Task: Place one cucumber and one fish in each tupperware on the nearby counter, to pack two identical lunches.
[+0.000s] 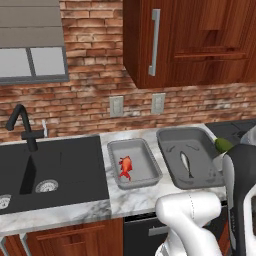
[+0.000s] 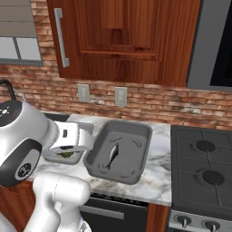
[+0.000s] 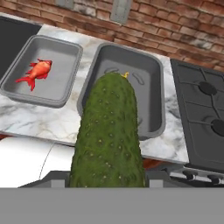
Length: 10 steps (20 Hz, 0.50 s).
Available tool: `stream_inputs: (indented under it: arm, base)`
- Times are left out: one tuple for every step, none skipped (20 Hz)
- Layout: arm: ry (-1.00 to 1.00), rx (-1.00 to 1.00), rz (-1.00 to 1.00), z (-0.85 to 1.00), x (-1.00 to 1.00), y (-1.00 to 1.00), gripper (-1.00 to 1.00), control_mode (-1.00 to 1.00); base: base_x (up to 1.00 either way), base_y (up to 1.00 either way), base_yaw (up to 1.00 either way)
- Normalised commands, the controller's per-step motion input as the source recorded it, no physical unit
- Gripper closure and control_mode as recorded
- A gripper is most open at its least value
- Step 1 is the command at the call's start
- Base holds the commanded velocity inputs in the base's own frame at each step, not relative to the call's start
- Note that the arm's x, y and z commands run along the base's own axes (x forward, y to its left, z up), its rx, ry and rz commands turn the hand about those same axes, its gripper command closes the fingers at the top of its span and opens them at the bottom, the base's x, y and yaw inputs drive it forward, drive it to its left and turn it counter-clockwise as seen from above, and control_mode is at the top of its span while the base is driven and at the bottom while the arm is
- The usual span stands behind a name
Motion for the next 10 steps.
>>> stream_inputs:
  arm:
    - [0.0, 0.0, 0.0, 0.0, 0.0, 0.0, 1.0, 1.0]
    - [0.0, 0.0, -0.02, -0.16, 0.35, -0.07, 1.0, -1.0]
    - [0.0, 0.0, -0.05, -0.24, 0.27, -0.17, 1.0, -1.0]
    - [0.0, 0.0, -0.08, -0.3, 0.19, -0.26, 1.0, -1.0]
    - [0.0, 0.0, -0.11, -0.35, 0.12, -0.33, 1.0, -1.0]
    - [0.0, 0.0, -0.13, -0.39, 0.08, -0.39, 1.0, -1.0]
    - [0.0, 0.0, -0.15, -0.35, 0.16, -0.46, 1.0, -1.0]
    - [0.0, 0.0, -0.17, -0.29, 0.36, -0.49, 1.0, -1.0]
    - [0.0, 0.0, -0.17, -0.28, 0.42, -0.51, 1.0, -1.0]
    - [0.0, 0.0, -0.17, -0.28, 0.4, -0.51, 1.0, -1.0]
  base:
    - [0.45, 0.0, 0.0]
    - [0.0, 0.0, 0.0]
    - [0.0, 0.0, 0.0]
    - [0.0, 0.0, 0.0]
    - [0.0, 0.0, 0.0]
    - [0.0, 0.0, 0.0]
    - [0.0, 0.0, 0.0]
    - [0.0, 0.0, 0.0]
    - [0.0, 0.0, 0.0]
    - [0.0, 0.0, 0.0]
